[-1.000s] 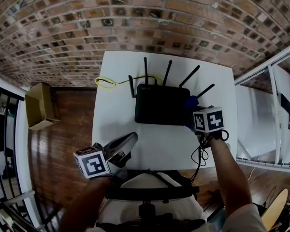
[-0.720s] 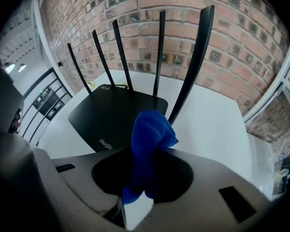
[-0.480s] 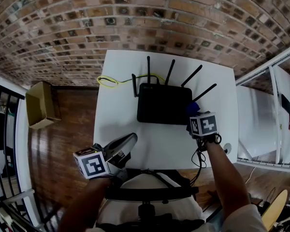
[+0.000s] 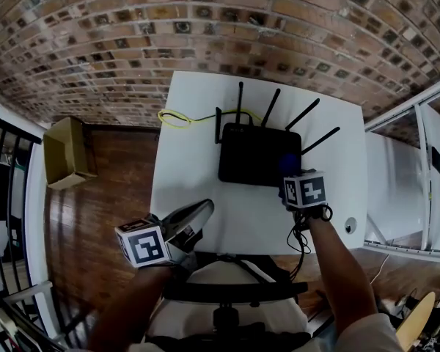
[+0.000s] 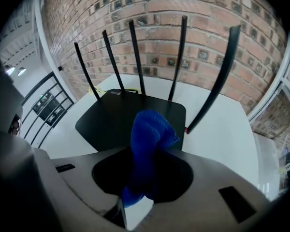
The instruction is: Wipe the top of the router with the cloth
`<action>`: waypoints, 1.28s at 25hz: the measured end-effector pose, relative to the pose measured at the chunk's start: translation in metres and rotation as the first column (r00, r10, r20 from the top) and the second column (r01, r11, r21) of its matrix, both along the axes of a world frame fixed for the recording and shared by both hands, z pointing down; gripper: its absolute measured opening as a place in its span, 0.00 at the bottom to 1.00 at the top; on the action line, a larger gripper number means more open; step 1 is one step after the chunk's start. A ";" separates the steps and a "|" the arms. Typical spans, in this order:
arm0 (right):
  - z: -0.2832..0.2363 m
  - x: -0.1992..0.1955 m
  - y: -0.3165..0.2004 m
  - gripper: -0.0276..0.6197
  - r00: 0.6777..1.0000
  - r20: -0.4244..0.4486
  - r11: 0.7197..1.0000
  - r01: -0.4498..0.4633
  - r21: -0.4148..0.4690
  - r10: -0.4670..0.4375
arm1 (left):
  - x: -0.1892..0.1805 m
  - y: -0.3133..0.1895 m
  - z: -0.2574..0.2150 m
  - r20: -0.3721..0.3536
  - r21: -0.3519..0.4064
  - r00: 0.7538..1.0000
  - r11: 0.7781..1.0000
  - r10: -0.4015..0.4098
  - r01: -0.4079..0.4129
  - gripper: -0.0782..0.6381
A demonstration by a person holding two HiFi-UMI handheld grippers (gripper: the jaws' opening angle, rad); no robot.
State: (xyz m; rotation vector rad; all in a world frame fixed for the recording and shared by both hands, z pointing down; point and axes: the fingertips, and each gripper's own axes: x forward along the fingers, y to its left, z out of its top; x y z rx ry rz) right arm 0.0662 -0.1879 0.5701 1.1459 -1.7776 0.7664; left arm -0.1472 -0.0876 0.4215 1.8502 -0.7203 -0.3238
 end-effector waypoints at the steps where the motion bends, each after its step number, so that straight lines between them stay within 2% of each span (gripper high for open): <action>1: 0.000 -0.010 0.001 0.21 1.000 0.008 1.000 0.008 0.002 -0.008 | -0.002 0.001 -0.001 -0.002 0.001 1.000 1.000 0.000 0.000 0.12; 8: -0.002 -0.065 0.002 0.21 0.997 0.045 0.997 0.067 0.030 -0.069 | -0.020 0.008 0.005 0.024 -0.018 1.000 1.000 0.010 -0.009 0.12; 14: -0.001 -0.074 0.000 0.21 0.998 0.034 0.997 0.042 0.061 -0.044 | -0.035 0.009 0.001 0.020 -0.008 1.000 1.000 -0.006 0.006 0.12; 19: 0.003 -0.075 0.000 0.21 0.999 -0.004 0.998 0.039 0.047 -0.039 | -0.047 0.012 -0.001 0.021 0.000 1.000 1.000 -0.005 0.005 0.12; 21: 0.012 -0.079 -0.001 0.21 1.000 0.009 0.998 0.029 0.047 -0.030 | -0.051 0.014 -0.001 0.012 -0.001 1.000 1.000 -0.004 0.004 0.12; 24: 0.016 -0.091 0.000 0.21 0.999 0.029 0.998 0.028 0.050 -0.030 | -0.058 0.016 -0.001 0.003 0.006 1.000 1.000 -0.008 0.008 0.12; 29: -0.003 -0.128 0.004 0.21 0.997 0.038 0.996 0.063 0.055 -0.065 | -0.068 0.017 0.002 0.026 0.000 1.000 1.000 -0.016 0.016 0.12; 32: -0.003 -0.144 0.003 0.21 0.995 0.054 0.995 0.075 0.060 -0.079 | -0.073 0.016 0.000 0.007 0.000 1.000 1.000 -0.028 0.028 0.12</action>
